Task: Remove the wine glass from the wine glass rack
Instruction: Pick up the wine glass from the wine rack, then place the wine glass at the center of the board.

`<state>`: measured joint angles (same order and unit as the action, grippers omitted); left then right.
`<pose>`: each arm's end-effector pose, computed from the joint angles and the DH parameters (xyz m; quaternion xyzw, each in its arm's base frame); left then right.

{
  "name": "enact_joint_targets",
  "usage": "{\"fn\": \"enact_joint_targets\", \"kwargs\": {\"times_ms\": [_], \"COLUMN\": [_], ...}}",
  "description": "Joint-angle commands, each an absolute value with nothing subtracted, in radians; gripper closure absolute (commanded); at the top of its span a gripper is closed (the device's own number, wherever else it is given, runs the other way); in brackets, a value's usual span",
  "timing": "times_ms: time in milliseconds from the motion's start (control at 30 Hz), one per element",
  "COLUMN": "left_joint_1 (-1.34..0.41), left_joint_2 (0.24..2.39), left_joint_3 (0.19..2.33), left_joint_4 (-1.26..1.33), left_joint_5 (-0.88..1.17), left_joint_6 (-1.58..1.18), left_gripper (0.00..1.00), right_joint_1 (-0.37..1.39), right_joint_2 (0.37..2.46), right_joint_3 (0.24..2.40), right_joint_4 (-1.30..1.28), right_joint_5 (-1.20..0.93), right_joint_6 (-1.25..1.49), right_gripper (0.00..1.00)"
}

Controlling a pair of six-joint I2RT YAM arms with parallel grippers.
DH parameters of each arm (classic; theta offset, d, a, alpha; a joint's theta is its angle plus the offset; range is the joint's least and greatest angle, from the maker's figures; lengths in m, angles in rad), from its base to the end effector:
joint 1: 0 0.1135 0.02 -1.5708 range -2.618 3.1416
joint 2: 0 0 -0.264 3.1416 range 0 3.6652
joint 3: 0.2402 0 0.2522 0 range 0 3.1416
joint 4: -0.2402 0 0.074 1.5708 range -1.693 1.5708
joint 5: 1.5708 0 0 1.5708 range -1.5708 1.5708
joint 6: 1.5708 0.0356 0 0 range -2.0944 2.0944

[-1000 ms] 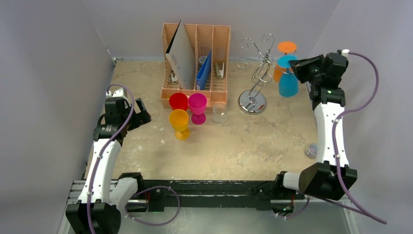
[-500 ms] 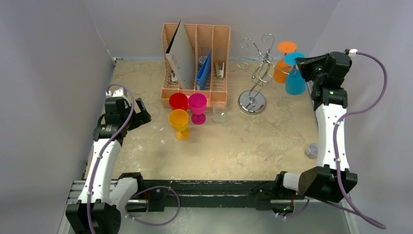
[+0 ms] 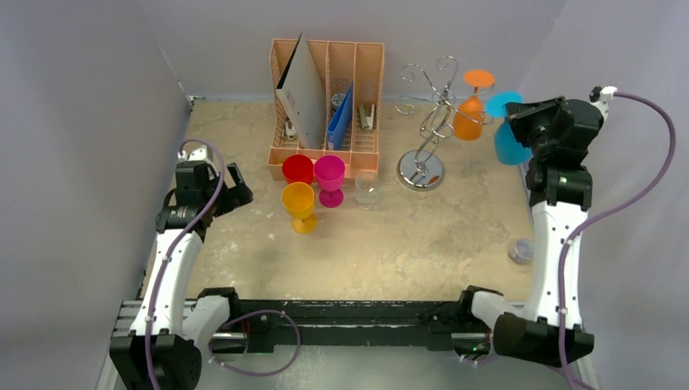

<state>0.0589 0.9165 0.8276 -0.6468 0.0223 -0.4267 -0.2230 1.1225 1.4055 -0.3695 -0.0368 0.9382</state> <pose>0.1896 0.0104 0.2874 -0.2154 0.8883 -0.0842 0.3968 0.2277 -0.0503 0.4680 0.3938 0.6230 0.2492 0.6283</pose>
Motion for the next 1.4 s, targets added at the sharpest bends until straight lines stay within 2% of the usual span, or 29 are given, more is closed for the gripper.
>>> {"fn": "enact_joint_targets", "kwargs": {"times_ms": [0, 167, 333, 567, 733, 833, 900, 1033, 1200, 1367], "left_joint_1": [0.067, 0.067, 0.066, 0.066, 0.059, 0.012, -0.113, -0.313, -0.341, -0.363], "left_joint_2": [0.941, 0.968, 0.986, 0.941, 0.949, 0.954, 0.961, 1.008, 0.996, 0.993], "left_joint_3": [0.858, 0.899, 0.971, 1.021, 1.056, 1.073, 1.073, 1.089, 1.068, 1.058], "left_joint_4": [-0.605, -0.608, -0.674, -0.661, -0.622, -0.554, -0.494, -0.475, -0.357, -0.300], "left_joint_5": [0.091, 0.245, 0.373, 0.579, 0.736, 0.818, 0.776, 0.655, 0.707, 0.811], "left_joint_6": [-0.413, -0.374, -0.362, -0.384, -0.419, -0.470, -0.502, -0.501, -0.555, -0.577], "left_gripper": [0.00, 0.01, 0.01, 0.03, 0.07, 0.08, 0.09, 0.11, 0.12, 0.16], "right_joint_1": [-0.223, -0.223, -0.224, -0.221, -0.204, -0.180, -0.156, 0.016, 0.310, 0.388], "right_joint_2": [1.047, 0.955, 0.881, 0.775, 0.726, 0.728, 0.765, 0.858, 0.944, 0.992], "right_joint_3": [1.429, 1.410, 1.382, 1.404, 1.335, 1.284, 1.287, 1.346, 1.304, 1.253], "right_joint_4": [-0.415, -0.454, -0.427, -0.601, -0.528, -0.437, -0.450, -0.640, -0.635, -0.499], "right_joint_5": [-0.011, -0.092, -0.337, -0.559, -0.769, -0.877, -0.946, -0.881, -0.704, -0.699], "right_joint_6": [0.839, 0.777, 0.749, 0.649, 0.740, 0.780, 0.785, 0.636, 0.595, 0.618], "right_gripper": [1.00, 1.00, 1.00, 1.00, 1.00, 1.00, 1.00, 1.00, 1.00, 1.00]}}
